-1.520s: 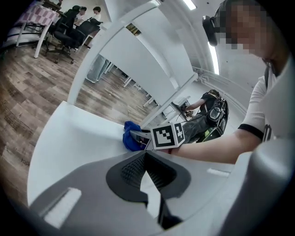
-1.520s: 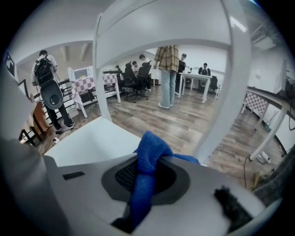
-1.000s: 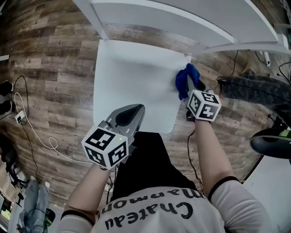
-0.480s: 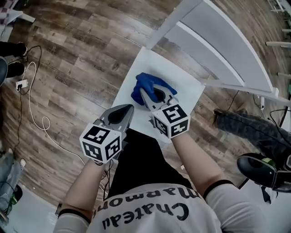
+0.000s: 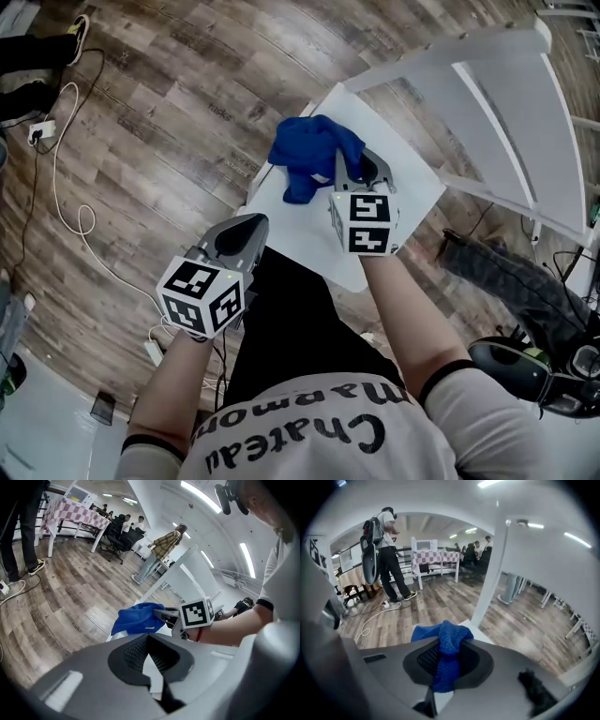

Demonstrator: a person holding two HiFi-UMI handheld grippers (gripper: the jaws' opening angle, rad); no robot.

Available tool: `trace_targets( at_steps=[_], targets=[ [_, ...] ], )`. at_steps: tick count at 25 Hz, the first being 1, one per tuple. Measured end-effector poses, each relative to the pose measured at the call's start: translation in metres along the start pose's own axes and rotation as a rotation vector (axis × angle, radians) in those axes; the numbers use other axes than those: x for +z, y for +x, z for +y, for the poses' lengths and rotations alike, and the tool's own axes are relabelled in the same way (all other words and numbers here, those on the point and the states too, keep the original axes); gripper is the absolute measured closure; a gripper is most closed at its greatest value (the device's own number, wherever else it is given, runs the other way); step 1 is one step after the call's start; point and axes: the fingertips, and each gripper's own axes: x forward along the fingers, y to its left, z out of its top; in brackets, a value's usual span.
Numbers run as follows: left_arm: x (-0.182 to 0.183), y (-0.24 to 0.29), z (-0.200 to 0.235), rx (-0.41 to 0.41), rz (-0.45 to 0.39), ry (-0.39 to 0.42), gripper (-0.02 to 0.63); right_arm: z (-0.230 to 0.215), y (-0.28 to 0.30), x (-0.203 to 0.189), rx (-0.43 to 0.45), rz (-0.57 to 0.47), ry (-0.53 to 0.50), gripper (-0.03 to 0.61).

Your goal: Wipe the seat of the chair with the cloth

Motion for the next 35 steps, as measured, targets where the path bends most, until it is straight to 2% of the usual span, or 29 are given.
trace_targets(
  at_steps=[2, 6, 7, 9, 11, 13, 17, 21, 28, 35],
  targets=[
    [-0.003, 0.005, 0.001, -0.010, 0.012, -0.004, 0.606, 0.018, 0.017, -0.011, 0.060, 0.077, -0.081, 0.537],
    [0.004, 0.016, -0.002, -0.044, 0.013, -0.002, 0.606, 0.063, 0.051, -0.030, 0.200, 0.225, -0.314, 0.537],
    [0.006, 0.017, -0.001, -0.051, 0.015, 0.000, 0.606, 0.073, 0.057, -0.034, 0.222, 0.235, -0.365, 0.539],
    [0.005, 0.019, -0.001, -0.057, 0.028, 0.009, 0.606, 0.084, 0.065, -0.033, 0.223, 0.187, -0.478, 0.540],
    [0.003, 0.020, -0.001, -0.057, 0.041, 0.019, 0.606, 0.084, 0.068, -0.030, 0.212, 0.127, -0.519, 0.540],
    [0.002, 0.023, -0.002, -0.058, 0.057, 0.022, 0.606, 0.075, 0.069, -0.027, 0.189, 0.102, -0.440, 0.540],
    [0.001, 0.033, -0.002, -0.069, 0.100, 0.042, 0.606, 0.044, 0.070, -0.029, 0.078, 0.089, -0.236, 0.541],
    [-0.005, 0.044, -0.010, -0.090, 0.144, 0.078, 0.606, 0.012, 0.055, -0.053, 0.006, 0.110, -0.058, 0.541],
    [-0.018, 0.078, -0.054, -0.175, 0.221, 0.159, 0.606, -0.058, 0.001, -0.124, -0.116, 0.157, 0.161, 0.541],
    [-0.045, 0.102, -0.104, -0.233, 0.285, 0.213, 0.606, -0.119, -0.065, -0.205, -0.258, 0.204, 0.251, 0.541]
  ],
)
